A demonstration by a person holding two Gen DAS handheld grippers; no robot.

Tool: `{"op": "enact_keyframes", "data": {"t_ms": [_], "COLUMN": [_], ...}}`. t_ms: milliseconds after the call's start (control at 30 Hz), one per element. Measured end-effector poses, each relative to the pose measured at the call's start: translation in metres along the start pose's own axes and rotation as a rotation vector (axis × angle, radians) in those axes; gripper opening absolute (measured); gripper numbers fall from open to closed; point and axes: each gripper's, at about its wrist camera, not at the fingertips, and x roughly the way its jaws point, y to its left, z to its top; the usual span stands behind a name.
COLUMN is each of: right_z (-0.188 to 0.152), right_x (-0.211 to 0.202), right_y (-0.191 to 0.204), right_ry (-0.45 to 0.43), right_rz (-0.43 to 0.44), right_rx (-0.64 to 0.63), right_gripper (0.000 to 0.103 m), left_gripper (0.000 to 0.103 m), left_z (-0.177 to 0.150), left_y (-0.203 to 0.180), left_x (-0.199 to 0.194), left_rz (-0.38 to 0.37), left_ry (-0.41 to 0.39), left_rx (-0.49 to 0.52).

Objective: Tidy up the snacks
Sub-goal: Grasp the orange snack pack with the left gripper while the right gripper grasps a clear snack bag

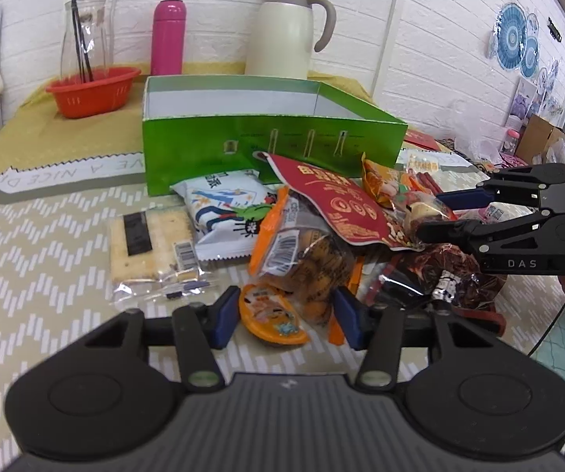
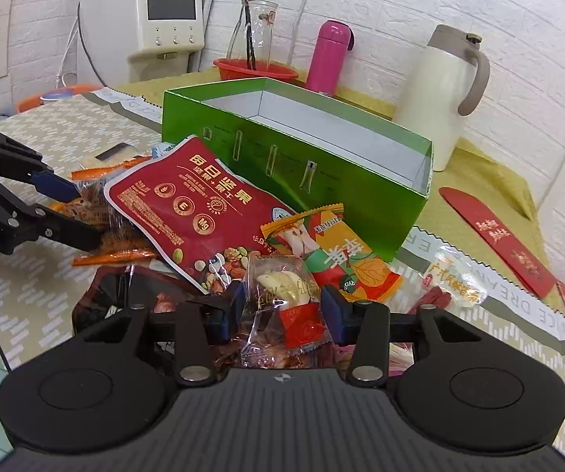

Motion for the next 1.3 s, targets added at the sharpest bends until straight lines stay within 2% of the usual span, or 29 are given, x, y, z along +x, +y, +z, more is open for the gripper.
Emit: {"op": "enact_keyframes", "data": {"t_ms": [167,233,400,467,533,600,633,767,900,1100,1300], "right_z": [-0.002,0.0,0.003,0.002,0.0,-0.002,-0.002,-0.002,0.001,0.003,0.006], "right_x": [-0.01,-0.015,-0.02,-0.019,-0.018,-0.019,-0.02,-0.028,-0.038,-0.049,-0.061], "right_y": [0.001,0.002,-0.003,-0.004,-0.002,-0.001,0.0,0.003,0.005,0.011,0.029], "right_ry": [-0.03,-0.051,-0.068,-0.059,-0.057,-0.057,-0.06,-0.098,-0.132,-0.143,-0.159], "right_rz": [-0.026,-0.044,-0.049,-0.054,-0.064,-0.072,-0.073,-0.089,-0.101,-0.072,-0.049], "right_rx": [0.014,0.026,0.08,0.091,0.098,0.103,0.103,0.11,0.117,0.157,0.187], "right_gripper": [0.074,0.074,0.074,0.074,0.074,0.074,0.074,0.073,0.073,0.073,0.073], "left_gripper": [0.051,0.067,0.066,0.063,0.041,0.031,0.021,0.019,0.017,0.015,0.015], "left_z": [-0.008,-0.012,-0.012,-0.009,-0.007,-0.006,-0.006,-0.009,-0.011,-0.007,-0.001], "left_y": [0.003,0.004,0.016,0.017,0.013,0.011,0.011,0.007,0.014,0.014,0.0], "left_x": [-0.014,-0.019,-0.02,-0.017,-0.014,-0.014,-0.015,-0.016,-0.02,-0.055,-0.08], "left_rz": [0.02,0.04,0.048,0.06,0.09,0.095,0.082,0.078,0.054,0.063,0.039], "left_ry": [0.006,0.0,-0.018,-0.016,-0.004,0.004,0.009,-0.011,-0.024,-0.1,-0.143], "left_rx": [-0.002,0.007,-0.053,-0.049,-0.018,-0.006,-0.009,-0.001,-0.073,-0.131,-0.111]}}
